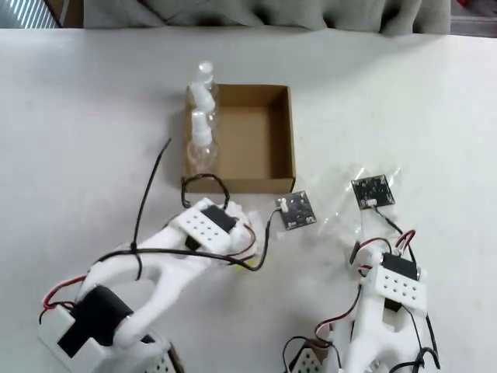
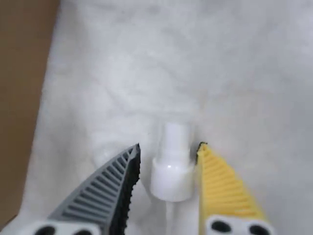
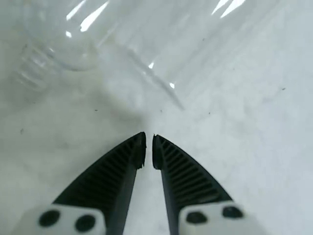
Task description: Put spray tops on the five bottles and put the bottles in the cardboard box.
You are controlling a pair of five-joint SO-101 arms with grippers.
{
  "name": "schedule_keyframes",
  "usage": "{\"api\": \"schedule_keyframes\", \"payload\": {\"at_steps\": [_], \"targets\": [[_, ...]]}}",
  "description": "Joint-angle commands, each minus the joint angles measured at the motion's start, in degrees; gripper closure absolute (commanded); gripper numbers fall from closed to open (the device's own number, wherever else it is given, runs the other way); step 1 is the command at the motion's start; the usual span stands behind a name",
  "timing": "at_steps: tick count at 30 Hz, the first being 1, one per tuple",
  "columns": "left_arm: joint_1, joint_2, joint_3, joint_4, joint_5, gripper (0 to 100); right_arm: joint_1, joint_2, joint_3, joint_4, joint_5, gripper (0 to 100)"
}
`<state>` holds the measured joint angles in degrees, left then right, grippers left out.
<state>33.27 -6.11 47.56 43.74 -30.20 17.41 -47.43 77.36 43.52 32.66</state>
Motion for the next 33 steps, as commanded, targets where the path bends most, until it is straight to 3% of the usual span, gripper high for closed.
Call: {"api": "schedule_keyframes", "payload": {"at_steps": [1,3,5,12,19,22,28,33], "targets": [[-0.57,-0.31,-2.90,1.32,-0.70,92,0.57,-0.84,-0.35,-0.84,0.53,98.1],[0.40,-0.31,-2.81,1.32,-0.70,99,0.57,-0.84,-0.35,-0.92,0.53,98.1],[1.19,-0.31,-2.55,1.32,-0.44,95,0.57,-0.84,-0.35,-0.92,0.53,98.1],[1.01,-2.51,-2.55,1.41,-0.18,98,0.57,-0.66,-0.35,-1.63,0.53,98.1],[0.40,-19.21,-2.37,11.52,6.24,98,0.40,-0.66,-0.26,-1.63,0.53,98.1],[-4.62,-25.54,-2.37,14.95,9.67,98,0.40,-0.66,-0.26,-1.63,0.53,98.1],[-21.32,-26.95,-0.18,16.97,10.20,98,0.40,-0.66,-0.26,-1.63,0.53,98.1],[-23.69,-26.51,11.08,7.74,6.77,97,0.40,-0.66,-0.26,-1.36,0.53,98.1]]}}
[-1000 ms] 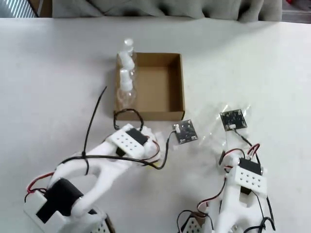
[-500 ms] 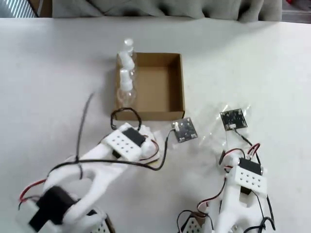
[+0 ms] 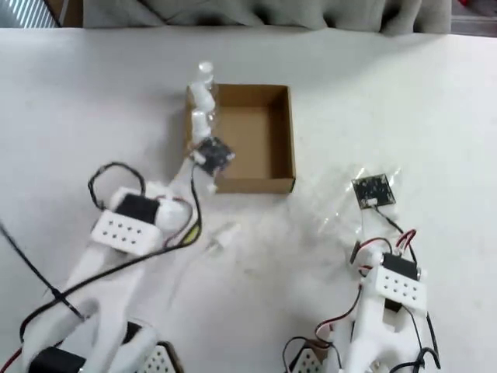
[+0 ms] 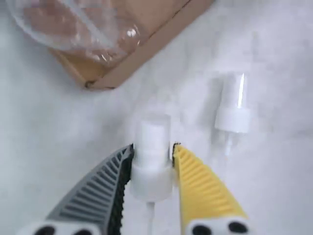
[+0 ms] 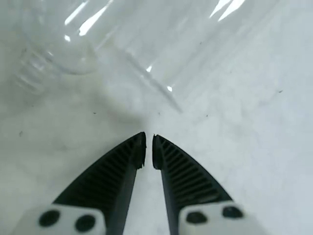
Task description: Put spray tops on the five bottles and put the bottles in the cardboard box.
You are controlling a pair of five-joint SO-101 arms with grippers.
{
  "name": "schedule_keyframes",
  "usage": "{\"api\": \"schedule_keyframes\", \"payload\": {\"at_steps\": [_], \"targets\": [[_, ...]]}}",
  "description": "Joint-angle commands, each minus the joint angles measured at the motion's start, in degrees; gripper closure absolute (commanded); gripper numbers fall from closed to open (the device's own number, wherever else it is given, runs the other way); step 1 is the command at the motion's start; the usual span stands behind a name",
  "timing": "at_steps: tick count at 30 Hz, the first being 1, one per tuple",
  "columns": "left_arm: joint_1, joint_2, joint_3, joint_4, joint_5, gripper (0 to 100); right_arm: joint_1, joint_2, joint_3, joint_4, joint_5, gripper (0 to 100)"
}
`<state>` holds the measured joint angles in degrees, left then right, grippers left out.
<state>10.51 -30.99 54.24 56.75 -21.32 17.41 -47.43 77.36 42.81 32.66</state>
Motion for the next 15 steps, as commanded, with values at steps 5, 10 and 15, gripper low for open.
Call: {"api": "schedule_keyframes", "payload": {"at_steps": [5,10,15], "targets": [[-6.46,-1.63,9.76,-14.59,-2.64,86,0.48,-0.66,-0.26,-0.48,0.53,98.1],[-9.98,-1.63,10.02,-15.38,-2.64,77,0.57,-0.66,-0.26,-0.48,0.53,98.1],[-9.98,-1.63,10.11,-15.21,-2.99,76,0.40,-1.19,-0.62,1.10,0.53,98.1]]}}
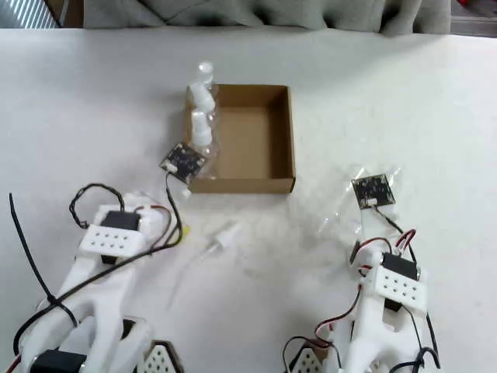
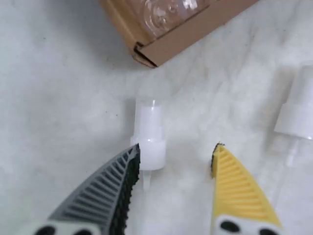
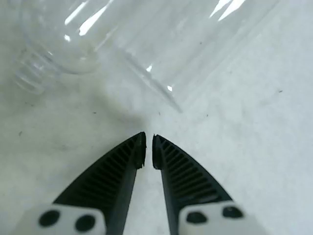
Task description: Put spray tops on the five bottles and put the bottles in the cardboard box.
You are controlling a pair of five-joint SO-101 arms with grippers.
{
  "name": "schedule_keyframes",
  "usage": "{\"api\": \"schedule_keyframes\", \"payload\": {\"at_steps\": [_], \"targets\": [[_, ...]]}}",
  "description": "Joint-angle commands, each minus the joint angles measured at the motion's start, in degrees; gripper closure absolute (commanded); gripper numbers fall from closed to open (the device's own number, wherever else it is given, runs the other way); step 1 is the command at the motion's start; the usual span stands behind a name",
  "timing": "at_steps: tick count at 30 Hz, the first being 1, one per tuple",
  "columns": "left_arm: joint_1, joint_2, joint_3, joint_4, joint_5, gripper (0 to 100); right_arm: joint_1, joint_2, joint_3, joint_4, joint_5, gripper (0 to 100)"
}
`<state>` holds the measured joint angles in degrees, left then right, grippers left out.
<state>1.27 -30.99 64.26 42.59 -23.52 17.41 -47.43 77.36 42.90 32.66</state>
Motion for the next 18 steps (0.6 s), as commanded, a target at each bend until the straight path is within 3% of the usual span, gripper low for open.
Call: {"api": "schedule_keyframes", "payload": {"at_steps": [1,9,14,18], "targets": [[-0.75,-1.63,0.09,-0.97,-0.88,76,0.40,-1.27,-0.88,1.63,0.53,98.1],[-1.19,-1.63,0.18,-0.79,-0.88,76,4.35,-3.74,-13.54,10.95,1.32,98.1],[-1.19,-1.63,0.18,-0.79,-0.88,76,5.32,-2.15,-26.29,18.51,12.92,98.1],[-1.19,-1.63,0.26,-0.79,-0.88,76,5.41,5.32,-36.57,21.76,14.42,98.1]]}}
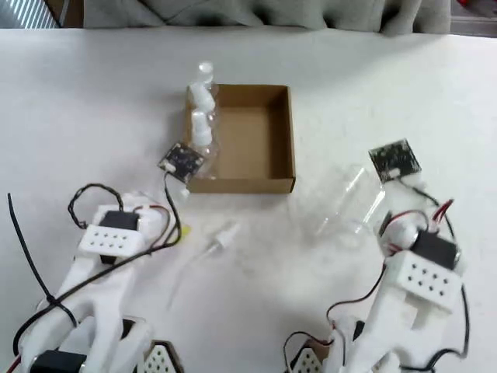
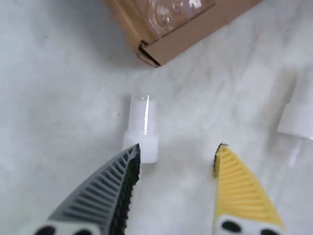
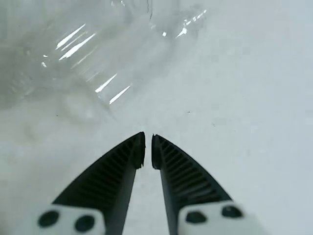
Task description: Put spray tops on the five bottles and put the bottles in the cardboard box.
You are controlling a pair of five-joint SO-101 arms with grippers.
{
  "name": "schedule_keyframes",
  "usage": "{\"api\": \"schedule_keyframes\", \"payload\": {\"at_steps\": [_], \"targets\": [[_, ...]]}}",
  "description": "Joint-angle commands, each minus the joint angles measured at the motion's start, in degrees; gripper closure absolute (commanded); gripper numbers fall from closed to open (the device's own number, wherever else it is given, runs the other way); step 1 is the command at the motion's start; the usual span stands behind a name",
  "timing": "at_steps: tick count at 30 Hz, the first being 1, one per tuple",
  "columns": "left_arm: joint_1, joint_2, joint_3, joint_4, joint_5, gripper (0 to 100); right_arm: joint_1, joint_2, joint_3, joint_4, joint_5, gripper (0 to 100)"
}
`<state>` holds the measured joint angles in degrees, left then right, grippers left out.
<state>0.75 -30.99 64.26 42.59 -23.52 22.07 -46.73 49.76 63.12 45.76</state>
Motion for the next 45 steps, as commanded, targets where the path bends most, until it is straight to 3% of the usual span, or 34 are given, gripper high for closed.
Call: {"api": "schedule_keyframes", "payload": {"at_steps": [1,4,11,17,19,23,29,38,45], "targets": [[-0.66,-1.63,0.26,-0.79,-0.88,76,0.84,7.60,-11.60,1.45,1.32,98.1],[-0.66,-1.63,0.35,-0.79,-0.88,76,0.57,18.33,-19.87,0.66,0.18,98.1],[-0.48,-1.63,0.70,-0.88,-0.88,76,0.40,48.13,-38.51,-15.08,-10.37,98.1],[-0.48,-1.63,0.79,-1.05,-0.88,76,-0.92,67.03,-55.91,-10.24,-11.16,98.1],[-0.48,-1.63,0.79,-1.05,-0.88,76,-1.36,70.99,-61.27,-6.11,-15.82,98.1],[-0.31,-1.63,0.79,-1.14,-0.88,76,-0.84,74.07,-70.15,7.60,-26.73,98.1],[-0.31,-1.63,0.79,-1.14,-0.88,76,-1.36,73.19,-78.51,25.10,-32.97,98.1],[-0.22,-1.63,0.79,-1.14,-0.88,76,-2.86,70.02,-79.03,33.98,-35.78,90.5],[-0.22,-1.63,0.79,-1.14,-0.88,76,-3.82,69.85,-72.88,29.41,-38.24,90.1]]}}
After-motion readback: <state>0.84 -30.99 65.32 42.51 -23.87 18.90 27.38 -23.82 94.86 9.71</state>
